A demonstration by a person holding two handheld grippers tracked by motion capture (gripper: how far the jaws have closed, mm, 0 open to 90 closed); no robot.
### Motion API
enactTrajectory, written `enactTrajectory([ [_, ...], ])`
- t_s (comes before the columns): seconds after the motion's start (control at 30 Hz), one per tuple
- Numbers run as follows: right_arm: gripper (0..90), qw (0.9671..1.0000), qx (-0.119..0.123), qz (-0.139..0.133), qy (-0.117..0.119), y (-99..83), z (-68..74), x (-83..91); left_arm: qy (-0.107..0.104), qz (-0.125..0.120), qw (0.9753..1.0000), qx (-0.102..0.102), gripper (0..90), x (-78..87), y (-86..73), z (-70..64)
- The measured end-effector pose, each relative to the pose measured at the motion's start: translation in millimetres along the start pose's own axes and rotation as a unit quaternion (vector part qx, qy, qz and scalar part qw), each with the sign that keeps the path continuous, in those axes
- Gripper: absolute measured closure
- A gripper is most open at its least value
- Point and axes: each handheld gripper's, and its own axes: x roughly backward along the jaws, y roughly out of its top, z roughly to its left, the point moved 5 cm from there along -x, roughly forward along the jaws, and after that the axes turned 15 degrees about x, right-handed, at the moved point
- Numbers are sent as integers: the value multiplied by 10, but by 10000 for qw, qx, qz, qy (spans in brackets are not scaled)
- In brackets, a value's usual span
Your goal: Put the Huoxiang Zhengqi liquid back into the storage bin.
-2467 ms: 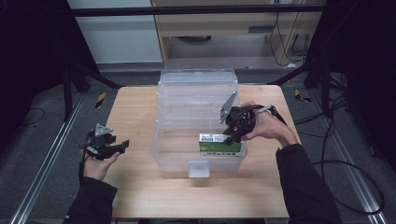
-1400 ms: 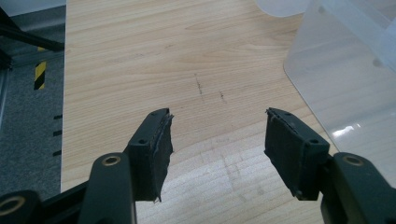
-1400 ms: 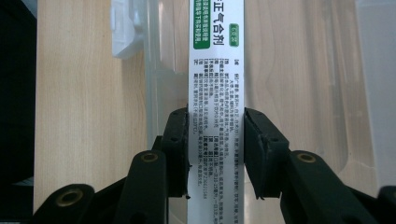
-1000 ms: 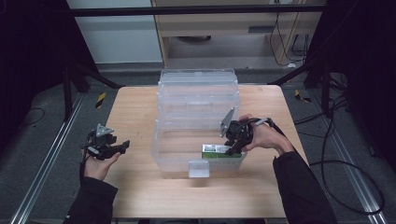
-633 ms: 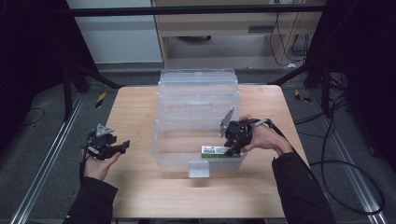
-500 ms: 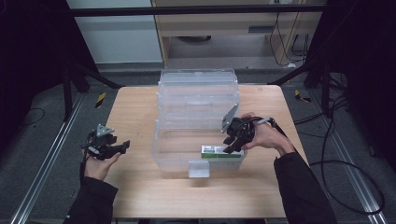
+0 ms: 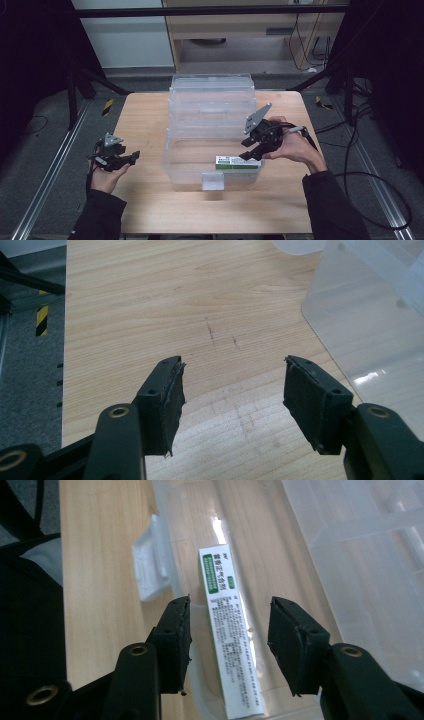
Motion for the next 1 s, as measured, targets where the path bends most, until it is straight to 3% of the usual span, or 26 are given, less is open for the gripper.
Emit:
enactTrajectory([
  [0.53,464,9999,129,34,-70,164,138,-220,-35,16,10000,-7,403,-16,-8,3],
  [1.0,479,9988,377,320,15,192,226,-396,-44,-35,10000,-8,402,21,10,-9],
])
